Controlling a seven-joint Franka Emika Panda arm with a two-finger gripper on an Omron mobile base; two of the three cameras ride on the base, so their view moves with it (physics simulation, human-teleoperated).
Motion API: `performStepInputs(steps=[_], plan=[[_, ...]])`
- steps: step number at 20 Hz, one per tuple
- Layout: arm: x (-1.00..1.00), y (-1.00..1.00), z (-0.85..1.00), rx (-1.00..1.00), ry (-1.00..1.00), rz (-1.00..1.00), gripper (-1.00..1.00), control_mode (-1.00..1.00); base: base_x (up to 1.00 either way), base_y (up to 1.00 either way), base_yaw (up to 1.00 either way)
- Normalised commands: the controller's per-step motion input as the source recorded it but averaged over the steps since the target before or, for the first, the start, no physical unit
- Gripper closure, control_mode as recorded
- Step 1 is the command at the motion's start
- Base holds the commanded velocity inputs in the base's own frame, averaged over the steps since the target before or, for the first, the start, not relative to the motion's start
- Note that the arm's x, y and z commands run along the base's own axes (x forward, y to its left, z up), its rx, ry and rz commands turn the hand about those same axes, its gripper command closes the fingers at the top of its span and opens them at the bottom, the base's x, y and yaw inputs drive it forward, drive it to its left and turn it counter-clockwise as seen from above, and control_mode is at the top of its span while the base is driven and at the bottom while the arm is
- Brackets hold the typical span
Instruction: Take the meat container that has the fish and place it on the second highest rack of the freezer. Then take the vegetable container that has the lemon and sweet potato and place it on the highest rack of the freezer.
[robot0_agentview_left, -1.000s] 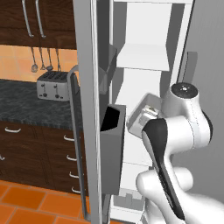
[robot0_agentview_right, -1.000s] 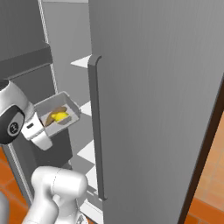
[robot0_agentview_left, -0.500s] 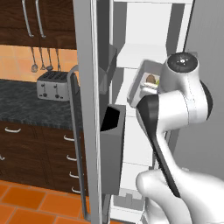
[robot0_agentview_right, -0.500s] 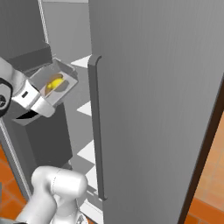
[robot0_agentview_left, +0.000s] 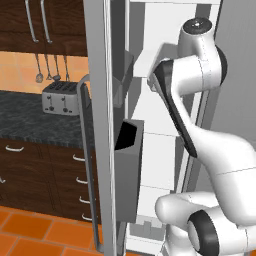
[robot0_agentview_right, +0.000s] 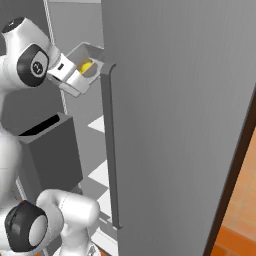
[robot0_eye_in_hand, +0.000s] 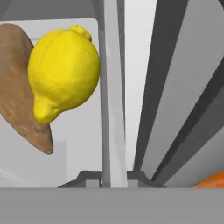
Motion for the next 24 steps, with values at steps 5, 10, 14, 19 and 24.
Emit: performStepInputs(steps=[5,10,14,19,24], plan=[[1.00,-0.49,-0.03,0.00,0.12,0.00,1.00,-1.00,0.00,0.00,0.00],[1.00,-0.07,0.01,-0.01,0.04,-0.01,1.00,-1.00,0.00,0.00,0.00],[0.73,0.28,-0.02,-0.09,0.00,0.00,1.00,-1.00,0.00,0.00,0.00],[0.99,-0.39,-0.09,-0.08,-0.08,0.00,1.00,-1.00,0.00,0.00,0.00],[0.89,-0.60,-0.51,-0.03,-0.12,0.02,1.00,-1.00,0.00,0.00,0.00]])
